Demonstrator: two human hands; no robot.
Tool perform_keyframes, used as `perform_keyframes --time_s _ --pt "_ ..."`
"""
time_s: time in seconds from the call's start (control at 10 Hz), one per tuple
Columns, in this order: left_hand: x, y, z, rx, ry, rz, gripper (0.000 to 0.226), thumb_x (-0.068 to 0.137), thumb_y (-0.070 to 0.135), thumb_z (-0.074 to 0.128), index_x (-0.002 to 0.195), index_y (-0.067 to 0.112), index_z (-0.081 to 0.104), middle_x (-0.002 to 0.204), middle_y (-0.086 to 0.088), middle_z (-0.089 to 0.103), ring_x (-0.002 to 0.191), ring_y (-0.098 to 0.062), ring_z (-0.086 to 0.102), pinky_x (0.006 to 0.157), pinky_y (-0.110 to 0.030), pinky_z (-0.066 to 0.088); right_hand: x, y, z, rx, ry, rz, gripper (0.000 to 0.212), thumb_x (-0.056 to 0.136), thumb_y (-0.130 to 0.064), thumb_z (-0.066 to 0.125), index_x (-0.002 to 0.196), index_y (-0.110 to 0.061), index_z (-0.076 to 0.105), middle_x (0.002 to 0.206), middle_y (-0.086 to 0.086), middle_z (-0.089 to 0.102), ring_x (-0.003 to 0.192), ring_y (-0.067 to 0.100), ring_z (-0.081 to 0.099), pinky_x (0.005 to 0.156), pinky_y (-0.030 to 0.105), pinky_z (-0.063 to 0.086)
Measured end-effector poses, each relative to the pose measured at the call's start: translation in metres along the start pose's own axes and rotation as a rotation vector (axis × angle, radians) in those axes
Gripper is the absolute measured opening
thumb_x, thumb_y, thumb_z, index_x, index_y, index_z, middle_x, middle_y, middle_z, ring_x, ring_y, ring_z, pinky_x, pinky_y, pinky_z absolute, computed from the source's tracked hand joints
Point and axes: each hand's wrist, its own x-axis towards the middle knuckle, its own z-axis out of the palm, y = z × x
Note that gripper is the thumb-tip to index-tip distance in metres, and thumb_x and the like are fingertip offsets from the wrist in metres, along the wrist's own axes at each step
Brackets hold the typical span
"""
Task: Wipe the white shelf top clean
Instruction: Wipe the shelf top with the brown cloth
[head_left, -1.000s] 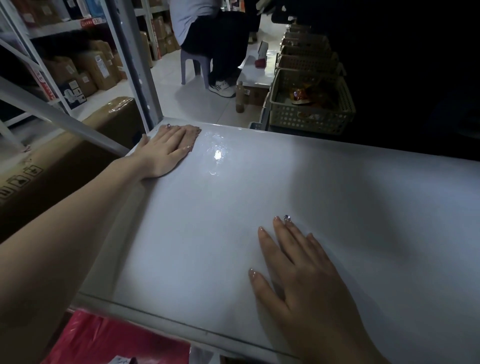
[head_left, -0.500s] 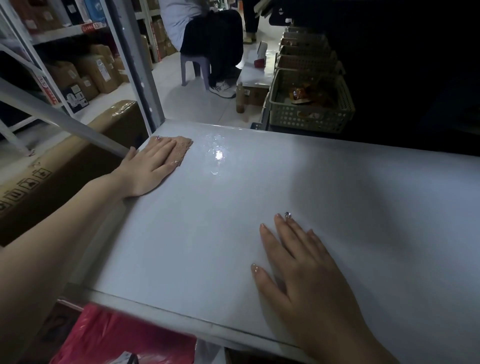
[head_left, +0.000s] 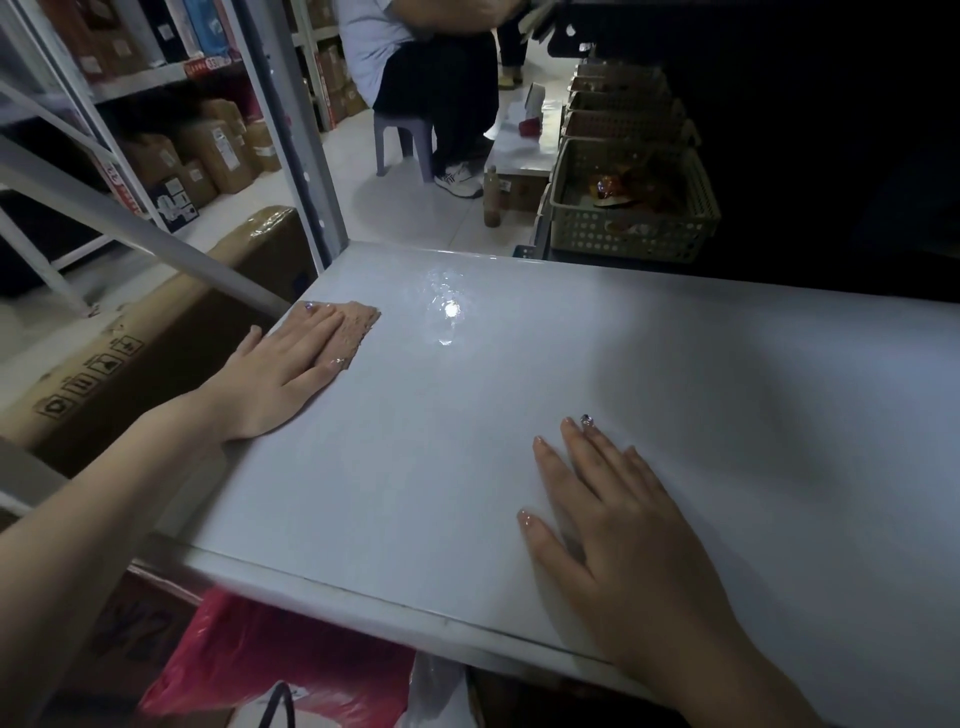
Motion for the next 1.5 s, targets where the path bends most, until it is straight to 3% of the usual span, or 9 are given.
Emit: perform_keyframes --time_s 0.2,0.3,0.6,0.8,1.0,1.2,1.4,1.5 --pt "-0.023 -0.003 -0.003 -0.021 -0.007 0.021 0.095 0.062 0.072 0.0 0.147 0.029 0.002 0.148 0.021 -0.004 0.127 0.011 -0.011 0.113 -0.043 -0.003 0.001 0.0 -0.001 -0.008 -0.014 -0.002 0.056 0.086 -0.047 0.036 0.127 -0.017 0.058 0.135 0.009 0.053 0.126 0.024 0.049 0.102 0.034 0.022" --pt "-0.035 -0.007 -0.003 -0.027 -0.006 0.026 0.093 0.063 0.074 0.0 0.146 0.031 0.0 0.14 0.026 -0.009 0.129 0.01 -0.012 0.113 -0.04 -0.004 0.001 0.0 -0.001 -0.011 -0.02 0.001 0.056 0.086 -0.048 0.035 0.127 -0.017 0.058 0.135 0.009 0.053 0.126 0.024 0.049 0.102 0.034 0.022" --pt "-0.06 -0.021 0.0 -0.053 -0.008 0.05 0.091 0.056 0.091 -0.009 0.136 0.046 -0.004 0.146 0.027 -0.008 0.133 0.012 -0.018 0.112 -0.035 -0.007 0.001 -0.001 -0.003 -0.013 -0.043 0.014 0.055 0.086 -0.048 0.035 0.127 -0.018 0.058 0.134 0.008 0.054 0.126 0.023 0.049 0.102 0.033 0.022" --pt "-0.075 -0.04 0.014 0.043 0.068 0.137 0.062 0.086 0.068 0.008 0.142 0.043 0.009 0.152 0.02 0.003 0.132 0.016 -0.013 0.099 -0.003 -0.019 0.0 -0.002 -0.006 -0.006 -0.059 0.017 0.054 0.086 -0.047 0.036 0.125 -0.018 0.059 0.133 0.008 0.055 0.125 0.022 0.05 0.102 0.032 0.022" --pt "-0.082 -0.062 0.029 0.146 0.066 0.119 0.057 0.094 0.056 0.016 0.147 0.037 0.006 0.155 0.017 0.005 0.141 0.0 -0.003 0.106 -0.011 -0.018 0.001 -0.003 -0.008 0.02 -0.094 0.033 0.055 0.086 -0.048 0.035 0.126 -0.018 0.059 0.134 0.008 0.054 0.126 0.022 0.049 0.103 0.032 0.022" --pt "-0.096 -0.063 0.028 0.156 0.038 0.109 0.056 0.094 0.051 0.018 0.147 0.039 0.005 0.155 0.015 0.006 0.142 -0.003 -0.004 0.108 -0.016 -0.019 0.001 -0.003 -0.009 0.038 -0.107 0.034 0.056 0.086 -0.048 0.035 0.127 -0.018 0.058 0.134 0.008 0.054 0.126 0.022 0.048 0.104 0.03 0.02" --pt "-0.117 -0.035 0.01 0.158 -0.05 0.159 0.055 0.096 0.051 0.009 0.148 0.032 0.01 0.156 0.012 0.007 0.142 -0.005 0.0 0.109 -0.016 -0.016 0.001 0.0 -0.013 0.135 -0.137 -0.028 0.078 0.078 -0.059 0.005 0.146 -0.027 0.026 0.156 -0.002 0.014 0.144 0.01 0.005 0.108 0.02 -0.011" --pt "-0.121 -0.035 0.012 0.009 0.063 0.096 0.056 0.082 0.074 0.003 0.135 0.06 -0.01 0.147 0.036 -0.001 0.137 0.009 -0.009 0.104 -0.012 -0.022 0.001 0.0 -0.015 0.134 -0.151 -0.026 0.08 0.077 -0.059 0.003 0.147 -0.027 0.025 0.156 -0.002 0.013 0.144 0.009 0.003 0.109 0.02 -0.015"
